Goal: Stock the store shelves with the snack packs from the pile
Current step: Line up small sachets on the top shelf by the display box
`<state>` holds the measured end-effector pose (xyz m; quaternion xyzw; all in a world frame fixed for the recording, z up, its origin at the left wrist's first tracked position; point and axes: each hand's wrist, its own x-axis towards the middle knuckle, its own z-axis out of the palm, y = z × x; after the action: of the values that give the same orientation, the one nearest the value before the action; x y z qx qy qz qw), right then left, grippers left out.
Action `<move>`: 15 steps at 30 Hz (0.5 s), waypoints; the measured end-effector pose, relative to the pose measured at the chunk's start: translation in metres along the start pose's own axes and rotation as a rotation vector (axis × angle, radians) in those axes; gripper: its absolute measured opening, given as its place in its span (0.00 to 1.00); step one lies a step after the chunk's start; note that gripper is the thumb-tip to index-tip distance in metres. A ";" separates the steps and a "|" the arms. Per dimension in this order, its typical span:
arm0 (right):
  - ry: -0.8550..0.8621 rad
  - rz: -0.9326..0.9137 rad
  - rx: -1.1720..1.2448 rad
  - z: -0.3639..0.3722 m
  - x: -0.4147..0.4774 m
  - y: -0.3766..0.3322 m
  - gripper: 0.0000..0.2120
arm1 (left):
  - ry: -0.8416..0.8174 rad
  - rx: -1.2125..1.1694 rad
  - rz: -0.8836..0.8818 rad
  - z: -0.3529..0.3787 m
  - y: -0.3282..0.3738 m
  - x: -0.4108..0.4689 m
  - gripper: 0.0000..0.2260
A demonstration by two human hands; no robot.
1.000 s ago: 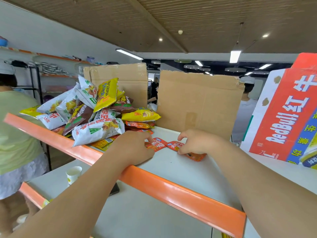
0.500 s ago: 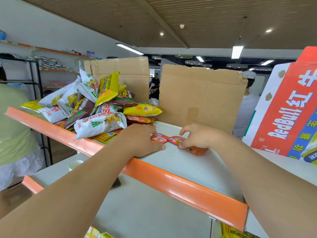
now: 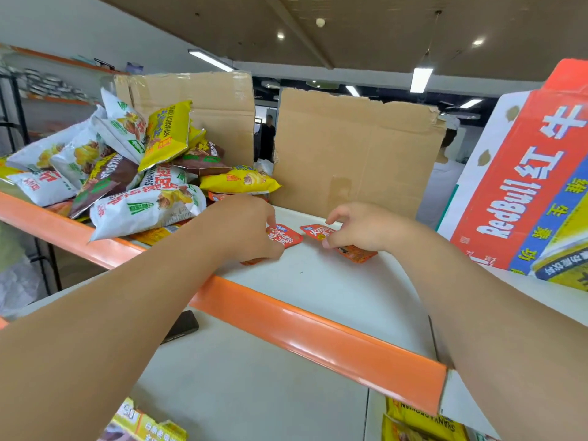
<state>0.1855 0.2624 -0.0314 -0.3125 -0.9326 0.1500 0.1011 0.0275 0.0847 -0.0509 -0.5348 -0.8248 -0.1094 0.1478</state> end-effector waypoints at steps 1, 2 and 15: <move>0.012 0.001 0.017 0.000 0.001 0.000 0.25 | 0.027 -0.020 -0.009 0.003 -0.001 0.001 0.26; 0.023 0.002 0.032 0.000 0.001 0.000 0.24 | 0.045 -0.039 -0.017 0.004 -0.001 0.001 0.27; 0.330 0.032 0.074 -0.076 -0.058 0.023 0.17 | 0.238 -0.254 -0.068 -0.039 0.059 0.015 0.22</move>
<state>0.2648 0.2607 0.0268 -0.3438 -0.8921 0.1323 0.2616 0.0804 0.1082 -0.0081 -0.5040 -0.7987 -0.2803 0.1718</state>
